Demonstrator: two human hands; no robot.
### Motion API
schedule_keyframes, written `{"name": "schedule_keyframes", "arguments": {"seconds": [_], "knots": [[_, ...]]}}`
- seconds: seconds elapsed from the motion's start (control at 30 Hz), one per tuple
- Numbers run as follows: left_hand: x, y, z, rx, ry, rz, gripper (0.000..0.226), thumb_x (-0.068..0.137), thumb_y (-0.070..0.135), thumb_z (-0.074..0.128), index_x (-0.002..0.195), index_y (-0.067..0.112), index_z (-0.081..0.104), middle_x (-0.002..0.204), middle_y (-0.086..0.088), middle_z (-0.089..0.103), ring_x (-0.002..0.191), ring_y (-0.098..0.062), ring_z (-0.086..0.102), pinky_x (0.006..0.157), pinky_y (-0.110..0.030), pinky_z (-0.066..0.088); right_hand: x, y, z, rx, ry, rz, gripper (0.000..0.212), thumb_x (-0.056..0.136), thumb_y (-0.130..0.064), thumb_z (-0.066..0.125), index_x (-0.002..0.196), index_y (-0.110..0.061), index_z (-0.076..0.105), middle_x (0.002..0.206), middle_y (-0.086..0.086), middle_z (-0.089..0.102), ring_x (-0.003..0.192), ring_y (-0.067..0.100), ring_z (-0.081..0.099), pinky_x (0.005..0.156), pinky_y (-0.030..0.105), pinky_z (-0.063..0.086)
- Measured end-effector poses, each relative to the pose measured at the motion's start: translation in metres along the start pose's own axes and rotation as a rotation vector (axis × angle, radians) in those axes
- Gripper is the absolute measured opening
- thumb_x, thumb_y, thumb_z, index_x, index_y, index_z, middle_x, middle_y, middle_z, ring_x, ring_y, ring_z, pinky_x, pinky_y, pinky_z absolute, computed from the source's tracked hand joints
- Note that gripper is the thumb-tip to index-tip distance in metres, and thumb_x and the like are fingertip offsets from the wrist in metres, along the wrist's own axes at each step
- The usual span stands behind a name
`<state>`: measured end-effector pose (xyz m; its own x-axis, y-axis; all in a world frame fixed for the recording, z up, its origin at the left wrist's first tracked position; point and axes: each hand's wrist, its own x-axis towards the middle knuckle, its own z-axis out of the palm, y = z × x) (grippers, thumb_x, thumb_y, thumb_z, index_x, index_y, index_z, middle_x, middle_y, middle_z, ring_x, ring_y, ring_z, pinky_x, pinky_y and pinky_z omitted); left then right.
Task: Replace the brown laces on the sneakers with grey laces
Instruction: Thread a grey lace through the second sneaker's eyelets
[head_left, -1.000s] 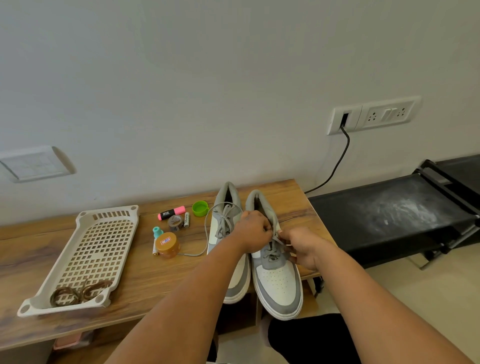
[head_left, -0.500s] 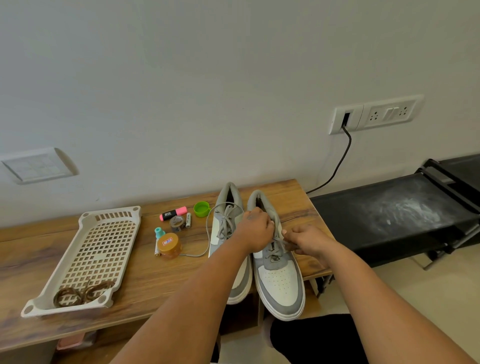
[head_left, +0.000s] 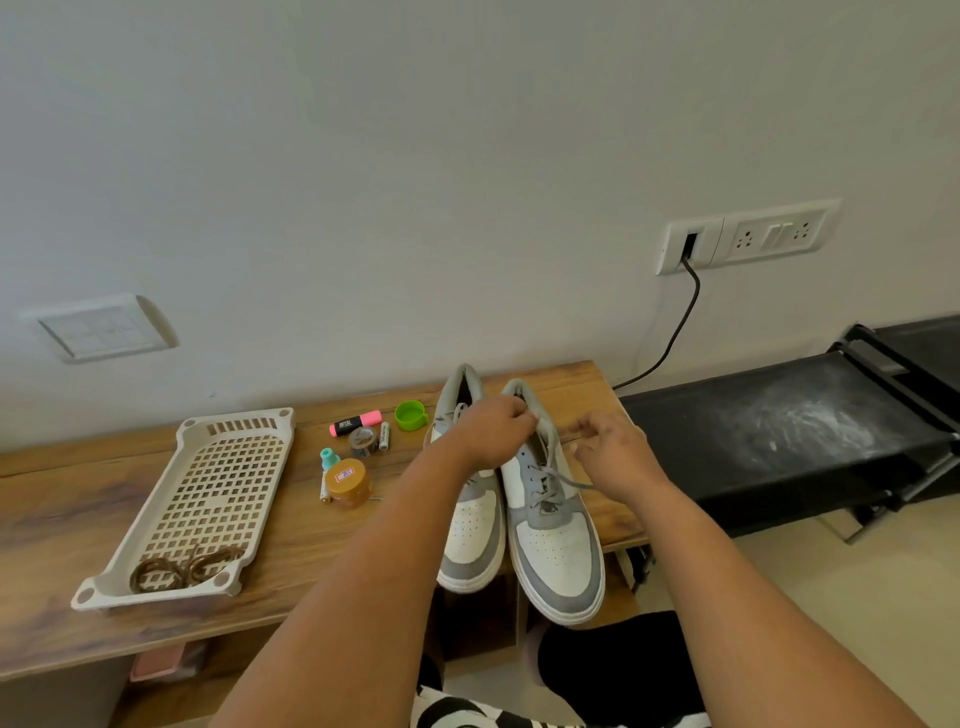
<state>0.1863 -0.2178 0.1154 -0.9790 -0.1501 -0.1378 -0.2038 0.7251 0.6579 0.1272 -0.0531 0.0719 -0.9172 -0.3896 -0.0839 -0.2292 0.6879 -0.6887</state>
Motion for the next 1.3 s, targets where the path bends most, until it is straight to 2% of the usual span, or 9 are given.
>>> {"name": "schedule_keyframes", "arguments": {"seconds": [0.13,0.27,0.4,0.5,0.63,0.83,0.97,1.1,1.3], "knots": [[-0.032,0.004,-0.007,-0.165,0.000,-0.051,0.024,0.099,0.023,0.049,0.088,0.009,0.066,0.079,-0.010,0.056,0.072,-0.017,0.048,0.070,-0.032,0.038,-0.023,-0.023,0.004,0.123,0.018,-0.205,0.035,0.095,-0.008,0.054,0.123,-0.029,0.059,0.123,-0.009,0.051,0.118,0.014,0.046,0.098,0.033,0.043],[-0.053,-0.005,0.001,-0.315,0.033,-0.146,0.024,0.096,0.013,0.049,0.084,0.004,0.068,0.089,-0.013,0.069,0.082,-0.021,0.061,0.083,-0.036,0.050,-0.035,-0.024,0.010,0.140,-0.002,-0.169,0.039,0.094,-0.002,0.052,0.122,-0.028,0.060,0.125,-0.005,0.055,0.120,0.017,0.049,0.102,0.038,0.045],[-0.065,-0.013,-0.001,-0.235,-0.153,-0.326,0.034,0.100,0.018,0.043,0.073,0.010,0.062,0.067,-0.003,0.062,0.060,-0.013,0.050,0.059,-0.022,0.043,-0.040,-0.017,0.010,0.175,-0.004,-0.011,0.039,0.094,0.002,0.047,0.121,-0.023,0.059,0.122,0.001,0.056,0.107,0.015,0.052,0.080,0.023,0.043],[-0.070,-0.019,-0.005,-0.168,-0.255,-0.418,0.042,0.102,0.036,0.043,0.081,0.010,0.069,0.069,-0.001,0.058,0.060,-0.014,0.042,0.063,-0.025,0.040,-0.043,-0.012,0.012,0.186,-0.030,0.024,0.033,0.097,-0.002,0.044,0.118,-0.022,0.059,0.115,-0.001,0.057,0.100,0.014,0.052,0.067,0.020,0.040],[-0.068,-0.019,-0.005,-0.158,-0.166,-0.318,0.029,0.099,0.039,0.053,0.107,0.015,0.066,0.094,-0.005,0.060,0.081,-0.013,0.054,0.074,-0.030,0.052,-0.042,-0.016,0.020,0.113,-0.140,-0.061,0.041,0.096,-0.001,0.045,0.124,-0.027,0.058,0.119,-0.001,0.051,0.103,0.014,0.052,0.071,0.019,0.041],[-0.066,-0.021,-0.011,-0.063,-0.171,-0.219,0.019,0.098,0.033,0.057,0.091,0.017,0.066,0.078,0.000,0.060,0.072,-0.009,0.052,0.069,-0.028,0.043,-0.032,-0.021,0.028,0.057,-0.173,-0.158,0.042,0.093,-0.006,0.058,0.128,-0.029,0.055,0.109,-0.003,0.048,0.090,0.007,0.048,0.068,0.013,0.039],[-0.067,-0.027,-0.020,-0.032,-0.174,-0.217,0.017,0.099,0.029,0.055,0.092,0.017,0.064,0.079,0.003,0.065,0.081,-0.009,0.058,0.084,-0.033,0.045,-0.023,-0.017,0.027,0.043,-0.149,-0.100,0.037,0.093,-0.008,0.060,0.124,-0.027,0.058,0.105,-0.004,0.050,0.085,0.005,0.049,0.064,0.011,0.038],[-0.069,-0.030,-0.032,-0.090,-0.198,-0.207,0.027,0.103,0.027,0.048,0.083,0.017,0.063,0.078,0.002,0.065,0.078,-0.013,0.059,0.079,-0.032,0.049,-0.016,-0.012,0.025,0.091,-0.107,0.008,0.027,0.092,-0.005,0.058,0.110,-0.024,0.063,0.096,-0.003,0.057,0.084,0.009,0.055,0.061,0.017,0.041],[-0.076,-0.032,-0.044,-0.395,-0.191,-0.159,0.030,0.099,0.028,0.055,0.074,0.021,0.070,0.104,-0.006,0.072,0.110,-0.026,0.061,0.106,-0.040,0.038,-0.016,-0.010,0.024,0.134,-0.067,0.053,0.027,0.087,-0.005,0.064,0.102,-0.026,0.060,0.107,0.001,0.060,0.088,0.012,0.056,0.062,0.019,0.042]]}}
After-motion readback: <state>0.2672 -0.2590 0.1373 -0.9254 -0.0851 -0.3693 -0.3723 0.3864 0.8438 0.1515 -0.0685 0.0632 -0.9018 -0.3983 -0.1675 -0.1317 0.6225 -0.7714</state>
